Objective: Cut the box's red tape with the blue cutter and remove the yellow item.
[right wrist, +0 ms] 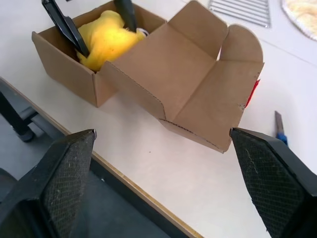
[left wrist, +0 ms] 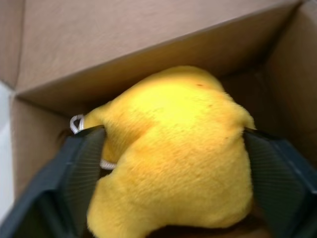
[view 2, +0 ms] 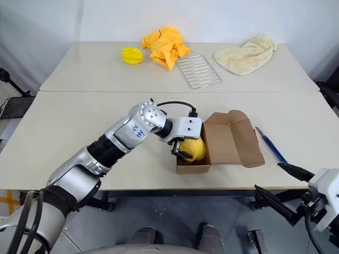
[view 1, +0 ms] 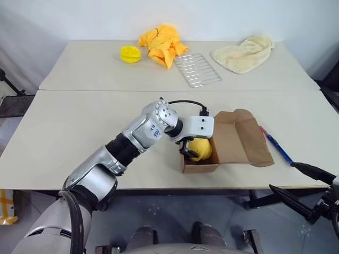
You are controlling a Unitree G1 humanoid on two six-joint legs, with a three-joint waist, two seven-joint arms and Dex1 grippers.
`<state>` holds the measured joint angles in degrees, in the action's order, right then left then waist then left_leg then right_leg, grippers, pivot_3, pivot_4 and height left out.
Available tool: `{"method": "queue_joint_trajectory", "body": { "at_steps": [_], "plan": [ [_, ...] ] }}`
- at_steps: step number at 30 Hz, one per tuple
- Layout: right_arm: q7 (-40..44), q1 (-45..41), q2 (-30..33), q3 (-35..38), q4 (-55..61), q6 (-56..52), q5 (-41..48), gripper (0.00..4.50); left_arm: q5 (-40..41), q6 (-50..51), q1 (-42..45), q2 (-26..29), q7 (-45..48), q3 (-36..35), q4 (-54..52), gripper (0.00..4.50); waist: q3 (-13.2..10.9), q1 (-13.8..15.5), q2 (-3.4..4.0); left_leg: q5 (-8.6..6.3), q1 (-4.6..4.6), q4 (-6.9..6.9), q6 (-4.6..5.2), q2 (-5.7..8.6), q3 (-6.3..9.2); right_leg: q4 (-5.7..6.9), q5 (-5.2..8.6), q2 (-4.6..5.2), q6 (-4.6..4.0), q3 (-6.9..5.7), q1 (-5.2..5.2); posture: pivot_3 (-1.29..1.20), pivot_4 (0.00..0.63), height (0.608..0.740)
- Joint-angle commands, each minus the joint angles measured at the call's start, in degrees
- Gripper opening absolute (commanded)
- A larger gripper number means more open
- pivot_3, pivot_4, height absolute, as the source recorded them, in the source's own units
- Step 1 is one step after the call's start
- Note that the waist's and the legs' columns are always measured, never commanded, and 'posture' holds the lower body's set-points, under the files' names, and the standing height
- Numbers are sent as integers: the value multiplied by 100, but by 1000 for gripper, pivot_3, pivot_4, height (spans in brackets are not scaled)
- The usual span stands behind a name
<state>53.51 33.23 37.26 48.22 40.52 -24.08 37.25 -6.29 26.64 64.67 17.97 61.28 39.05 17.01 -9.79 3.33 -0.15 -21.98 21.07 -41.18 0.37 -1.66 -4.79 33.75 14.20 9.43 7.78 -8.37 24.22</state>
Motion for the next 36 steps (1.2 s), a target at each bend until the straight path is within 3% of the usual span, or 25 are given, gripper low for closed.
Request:
{"method": "queue_joint_trajectory", "body": {
  "at_steps": [1, 6, 9, 12, 25, 33, 36],
  "plan": [
    [-63, 39, 36, 259, 79, 98, 125, 4500, -220, -151, 125, -126, -55, -90, 167, 2962, 0, 9, 0, 0, 0, -1, 1, 0, 0, 0, 0, 0, 0, 0, 0, 0, 150, 740],
    [-46, -38, 132, 279, -40, 111, 161, 4500, -107, 83, 121, -194, 144, -349, 78, 1414, 0, 10, 0, -2, 1, -2, 4, 0, 0, 0, 0, 0, 0, 1, 0, 0, 150, 740],
    [-17, -181, 183, 294, -178, 146, 255, 4500, -113, 104, 92, -196, 155, -449, 20, 661, 0, 2, 0, -2, 1, -2, 4, 0, 0, 0, 0, 0, 0, 1, 0, 0, 150, 740],
    [58, -292, 220, 343, -337, 203, 353, 4500, -30, 241, 17, -180, 109, -632, -218, 179, 0, -2, 1, -2, 1, -1, 4, 0, 0, 0, 0, 0, 0, 1, 0, 0, 150, 740],
    [388, -802, 865, 424, -975, 147, 593, 4500, 480, 1043, -62, -709, -1026, -1994, -823, 145, -1, -13, 1, -2, 0, -2, 4, 0, -1, 1, -1, 0, 0, 2, 0, 0, 150, 740],
    [640, -1480, 1496, 195, -1663, 45, 577, 4500, 468, 1380, -616, -193, -792, -1532, -1864, 145, -1, -23, 2, -2, -6, 0, 4, -1, -7, 3, -1, 0, 0, 6, 0, 0, 150, 740],
    [801, -1656, 1606, 129, -1780, -7, 611, 4500, 537, 1584, -650, -125, -953, -1689, -1996, 145, -1, -8, 2, -2, -2, -6, 4, 0, -7, 3, -1, 0, 1, 6, 0, 0, 150, 740]
  ]
}}
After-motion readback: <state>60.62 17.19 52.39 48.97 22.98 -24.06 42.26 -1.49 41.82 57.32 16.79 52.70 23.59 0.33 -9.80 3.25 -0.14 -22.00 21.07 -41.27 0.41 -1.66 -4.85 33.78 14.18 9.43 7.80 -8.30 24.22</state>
